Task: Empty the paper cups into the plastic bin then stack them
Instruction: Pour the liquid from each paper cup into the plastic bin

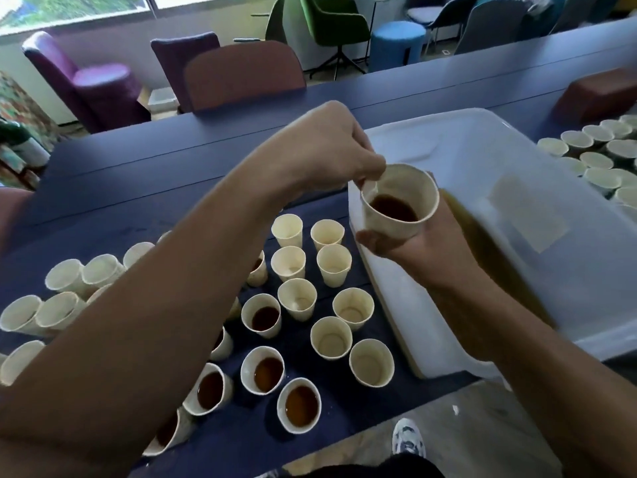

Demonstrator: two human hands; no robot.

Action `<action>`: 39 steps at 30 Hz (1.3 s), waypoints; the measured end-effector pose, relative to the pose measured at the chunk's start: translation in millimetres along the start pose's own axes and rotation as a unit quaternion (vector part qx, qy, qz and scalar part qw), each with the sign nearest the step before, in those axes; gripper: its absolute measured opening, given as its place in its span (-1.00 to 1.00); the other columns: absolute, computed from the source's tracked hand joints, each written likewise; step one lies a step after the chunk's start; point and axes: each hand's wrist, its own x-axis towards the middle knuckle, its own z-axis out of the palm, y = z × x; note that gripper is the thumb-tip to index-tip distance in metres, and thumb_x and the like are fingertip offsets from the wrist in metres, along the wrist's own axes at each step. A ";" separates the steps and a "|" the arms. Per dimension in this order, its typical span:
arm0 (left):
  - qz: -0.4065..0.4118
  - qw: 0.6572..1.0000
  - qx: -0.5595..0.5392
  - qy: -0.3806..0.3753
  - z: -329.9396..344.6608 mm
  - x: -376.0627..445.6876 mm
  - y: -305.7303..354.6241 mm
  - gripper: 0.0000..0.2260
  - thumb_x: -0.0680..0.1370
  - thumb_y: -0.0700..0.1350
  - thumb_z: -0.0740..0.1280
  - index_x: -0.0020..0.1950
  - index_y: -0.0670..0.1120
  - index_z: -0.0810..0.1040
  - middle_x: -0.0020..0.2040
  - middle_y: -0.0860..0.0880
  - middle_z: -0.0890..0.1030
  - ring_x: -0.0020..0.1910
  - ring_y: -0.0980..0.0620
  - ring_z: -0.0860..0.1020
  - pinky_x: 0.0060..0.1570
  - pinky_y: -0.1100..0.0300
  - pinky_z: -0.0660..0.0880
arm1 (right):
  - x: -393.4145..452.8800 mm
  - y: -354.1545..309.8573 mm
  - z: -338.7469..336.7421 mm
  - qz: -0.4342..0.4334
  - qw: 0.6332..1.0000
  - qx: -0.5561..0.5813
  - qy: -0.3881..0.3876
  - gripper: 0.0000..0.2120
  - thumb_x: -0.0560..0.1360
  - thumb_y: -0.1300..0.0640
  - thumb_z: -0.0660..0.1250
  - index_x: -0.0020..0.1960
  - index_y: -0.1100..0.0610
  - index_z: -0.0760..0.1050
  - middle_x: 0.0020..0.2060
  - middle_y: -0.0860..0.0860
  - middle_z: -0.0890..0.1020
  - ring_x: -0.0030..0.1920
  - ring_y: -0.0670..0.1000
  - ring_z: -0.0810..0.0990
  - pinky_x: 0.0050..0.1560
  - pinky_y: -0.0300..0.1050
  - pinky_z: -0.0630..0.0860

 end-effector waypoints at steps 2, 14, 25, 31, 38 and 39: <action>0.013 0.999 -0.044 0.000 5.1 -0.6 5.0 -0.84 0.51 -0.06 0.44 -0.22 -0.07 0.74 -0.34 -0.01 0.68 -0.46 0.08 0.36 -0.36 0.24 0.37 | -2.1 1.4 -16.0 0.008 1.000 -0.005 -0.006 -0.34 0.26 -0.05 0.59 0.27 0.11 0.46 0.09 0.02 0.61 0.08 0.01 0.60 0.10 0.13 0.56; 0.012 0.998 0.066 0.005 97.7 -1.7 -40.1 -0.58 0.55 0.14 0.42 0.37 0.09 0.46 0.35 0.08 0.50 0.25 0.06 0.51 0.13 0.14 0.42 | -9.9 44.4 -100.6 0.114 0.952 -0.264 -0.101 -0.37 0.32 -0.10 0.58 0.22 -0.19 0.26 0.07 -0.14 0.53 0.05 0.00 0.55 -0.07 -0.03 0.49; -0.005 0.983 0.179 -0.028 119.6 -3.0 -51.0 -0.29 0.48 0.36 0.38 0.53 0.07 0.32 0.52 0.14 0.32 0.36 -0.05 0.49 0.16 -0.11 0.56 | 0.1 53.6 -110.3 0.188 0.828 -0.487 -0.203 -0.44 0.36 -0.09 0.51 0.21 -0.06 0.28 -0.01 0.00 0.55 -0.04 0.11 0.47 0.11 0.09 0.40; -0.010 0.979 0.201 -0.035 121.0 -3.8 -52.0 -0.27 0.49 0.39 0.33 0.55 0.07 0.29 0.55 0.15 0.27 0.37 -0.08 0.50 0.15 -0.15 0.57 | 11.1 52.2 -107.2 0.144 0.757 -0.606 -0.196 -0.36 0.34 -0.21 0.48 0.22 -0.07 0.20 -0.03 -0.02 0.58 0.01 0.14 0.59 0.18 0.16 0.32; -0.014 0.976 0.212 -0.041 119.8 -3.5 -50.4 -0.27 0.49 0.39 0.33 0.55 0.08 0.29 0.55 0.16 0.26 0.34 -0.08 0.52 0.10 -0.12 0.57 | 24.3 44.7 -102.9 0.078 0.687 -0.698 -0.185 -0.40 0.35 -0.24 0.46 0.20 -0.09 0.20 -0.02 -0.02 0.59 0.02 0.12 0.59 0.21 0.23 0.22; -0.015 0.976 0.213 -0.043 119.1 -3.1 -50.1 -0.27 0.49 0.39 0.33 0.55 0.08 0.29 0.55 0.16 0.26 0.34 -0.08 0.52 0.09 -0.11 0.58 | 26.5 40.1 -102.2 0.075 0.683 -0.702 -0.187 -0.41 0.36 -0.22 0.45 0.22 -0.09 0.22 0.02 -0.01 0.60 0.06 0.13 0.59 0.23 0.24 0.21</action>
